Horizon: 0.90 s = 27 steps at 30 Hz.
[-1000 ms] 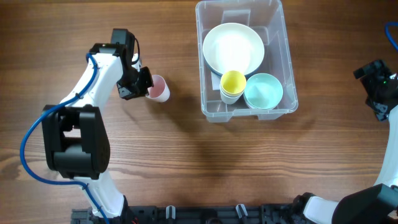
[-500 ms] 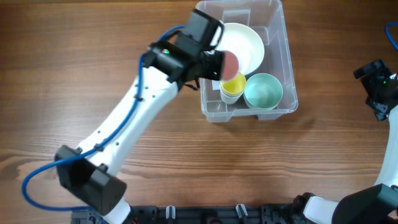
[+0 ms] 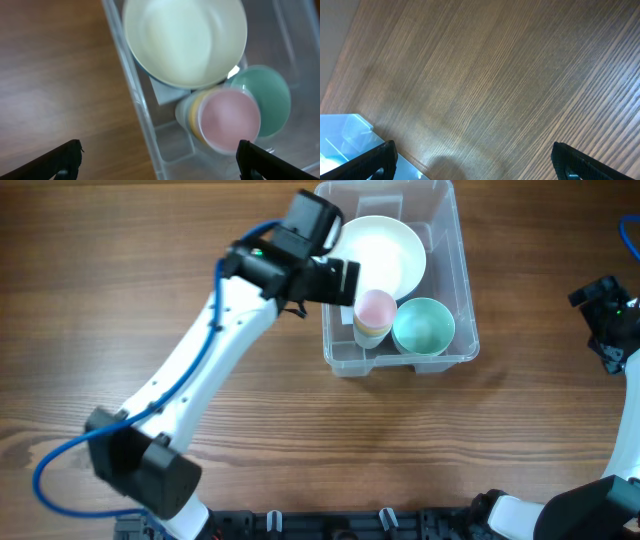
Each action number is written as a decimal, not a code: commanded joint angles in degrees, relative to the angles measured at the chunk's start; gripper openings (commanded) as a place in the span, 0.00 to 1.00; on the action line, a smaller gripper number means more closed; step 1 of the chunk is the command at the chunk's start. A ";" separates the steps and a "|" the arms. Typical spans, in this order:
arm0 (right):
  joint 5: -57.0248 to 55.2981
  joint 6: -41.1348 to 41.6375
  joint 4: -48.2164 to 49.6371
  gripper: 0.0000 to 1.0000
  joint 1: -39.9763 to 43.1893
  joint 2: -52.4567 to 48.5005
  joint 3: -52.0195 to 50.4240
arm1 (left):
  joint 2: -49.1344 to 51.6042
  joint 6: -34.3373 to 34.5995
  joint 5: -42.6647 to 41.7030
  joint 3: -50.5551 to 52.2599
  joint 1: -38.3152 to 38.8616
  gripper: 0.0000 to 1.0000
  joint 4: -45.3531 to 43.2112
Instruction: Pack container
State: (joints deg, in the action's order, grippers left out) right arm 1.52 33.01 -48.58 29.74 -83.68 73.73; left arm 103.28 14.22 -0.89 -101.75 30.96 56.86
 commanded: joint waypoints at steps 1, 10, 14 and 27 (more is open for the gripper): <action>0.28 0.61 0.15 1.00 0.13 -0.50 0.44 | -6.01 6.29 2.08 -1.73 -2.36 1.00 -0.42; 0.28 0.61 0.15 1.00 0.13 -0.50 0.44 | -19.56 5.53 9.46 -1.73 -3.74 1.00 3.39; 0.28 0.61 0.15 1.00 0.13 -0.50 0.44 | -24.61 5.49 12.57 -1.73 -6.75 1.00 3.74; 0.28 0.61 0.17 1.00 0.13 -0.50 0.44 | -46.58 5.53 8.02 9.18 -18.43 1.00 3.15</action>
State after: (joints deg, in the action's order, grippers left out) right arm 1.50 32.99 -48.58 29.74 -83.68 73.73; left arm 61.65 20.03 10.63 -99.46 16.69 61.80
